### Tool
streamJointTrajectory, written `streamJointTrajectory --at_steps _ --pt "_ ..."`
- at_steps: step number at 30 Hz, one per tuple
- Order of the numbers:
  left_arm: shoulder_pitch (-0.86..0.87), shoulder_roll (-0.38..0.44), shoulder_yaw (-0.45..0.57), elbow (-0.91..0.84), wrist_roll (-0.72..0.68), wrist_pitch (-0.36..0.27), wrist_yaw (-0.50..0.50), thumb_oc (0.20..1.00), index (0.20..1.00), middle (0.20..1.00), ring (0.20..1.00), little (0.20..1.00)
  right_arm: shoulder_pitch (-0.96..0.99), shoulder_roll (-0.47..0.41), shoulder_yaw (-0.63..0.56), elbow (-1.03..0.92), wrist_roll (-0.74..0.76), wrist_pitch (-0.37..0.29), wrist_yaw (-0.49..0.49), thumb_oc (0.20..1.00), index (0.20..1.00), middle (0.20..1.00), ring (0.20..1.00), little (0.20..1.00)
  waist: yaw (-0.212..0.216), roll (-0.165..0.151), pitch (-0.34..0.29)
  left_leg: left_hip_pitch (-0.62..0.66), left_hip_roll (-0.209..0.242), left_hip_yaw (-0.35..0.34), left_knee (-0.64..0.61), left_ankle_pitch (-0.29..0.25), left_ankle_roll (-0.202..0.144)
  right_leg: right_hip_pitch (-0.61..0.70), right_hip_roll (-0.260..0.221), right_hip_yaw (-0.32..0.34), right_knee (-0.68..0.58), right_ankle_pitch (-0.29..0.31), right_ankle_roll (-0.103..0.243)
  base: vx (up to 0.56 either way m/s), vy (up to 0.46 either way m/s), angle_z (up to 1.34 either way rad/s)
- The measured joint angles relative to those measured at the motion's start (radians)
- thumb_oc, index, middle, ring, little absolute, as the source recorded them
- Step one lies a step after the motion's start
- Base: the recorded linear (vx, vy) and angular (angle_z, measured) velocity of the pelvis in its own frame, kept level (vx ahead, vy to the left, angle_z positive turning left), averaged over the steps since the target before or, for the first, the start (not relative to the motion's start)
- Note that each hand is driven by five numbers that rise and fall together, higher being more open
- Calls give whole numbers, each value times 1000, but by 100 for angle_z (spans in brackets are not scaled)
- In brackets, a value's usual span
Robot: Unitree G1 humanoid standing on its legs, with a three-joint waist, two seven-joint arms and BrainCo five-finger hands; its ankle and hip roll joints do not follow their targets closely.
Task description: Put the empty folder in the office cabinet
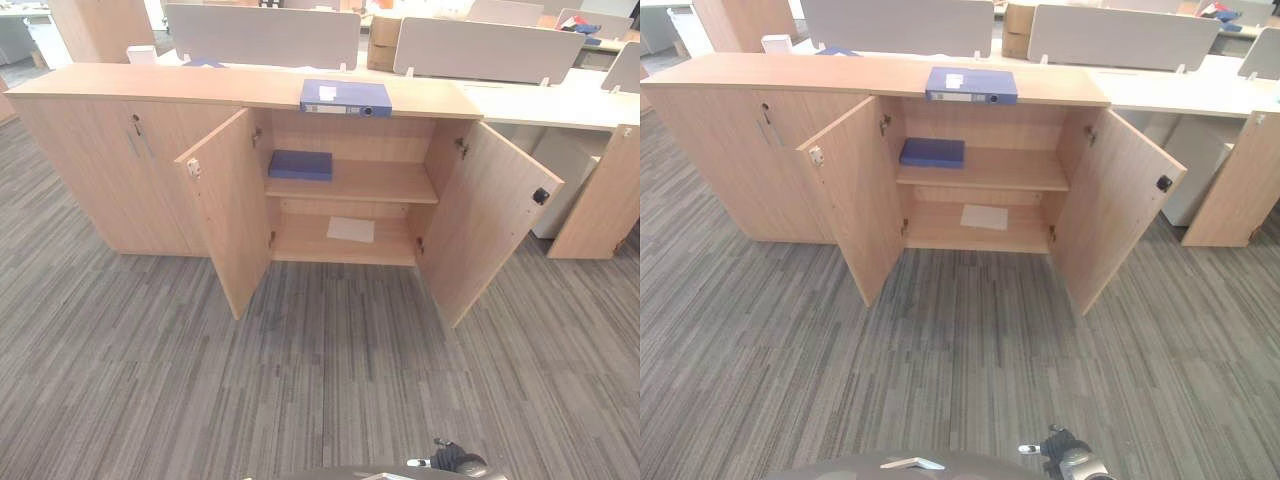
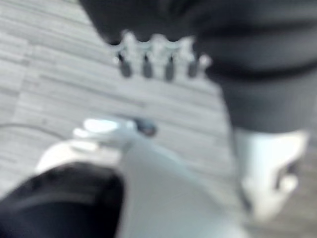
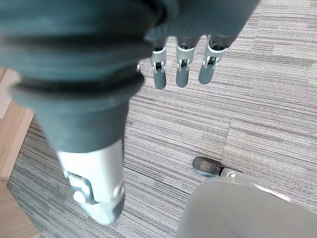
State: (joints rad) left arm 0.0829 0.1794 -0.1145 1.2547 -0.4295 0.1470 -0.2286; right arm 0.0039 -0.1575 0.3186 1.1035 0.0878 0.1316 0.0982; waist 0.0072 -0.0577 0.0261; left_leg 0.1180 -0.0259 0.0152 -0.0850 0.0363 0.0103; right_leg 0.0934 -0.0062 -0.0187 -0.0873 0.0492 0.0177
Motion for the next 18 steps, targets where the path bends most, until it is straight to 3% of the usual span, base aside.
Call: streamJointTrajectory --at_steps 18 --pt "-4 -1 26 0 1 2 41 1000 1000 1000 1000 1000 4 0 -3 1 0 7 0 1000 1000 1000 1000 1000 -1 -8 11 -3 0 0 0 0 0 -2 0 -1 -1 -2 3 0 0 0"
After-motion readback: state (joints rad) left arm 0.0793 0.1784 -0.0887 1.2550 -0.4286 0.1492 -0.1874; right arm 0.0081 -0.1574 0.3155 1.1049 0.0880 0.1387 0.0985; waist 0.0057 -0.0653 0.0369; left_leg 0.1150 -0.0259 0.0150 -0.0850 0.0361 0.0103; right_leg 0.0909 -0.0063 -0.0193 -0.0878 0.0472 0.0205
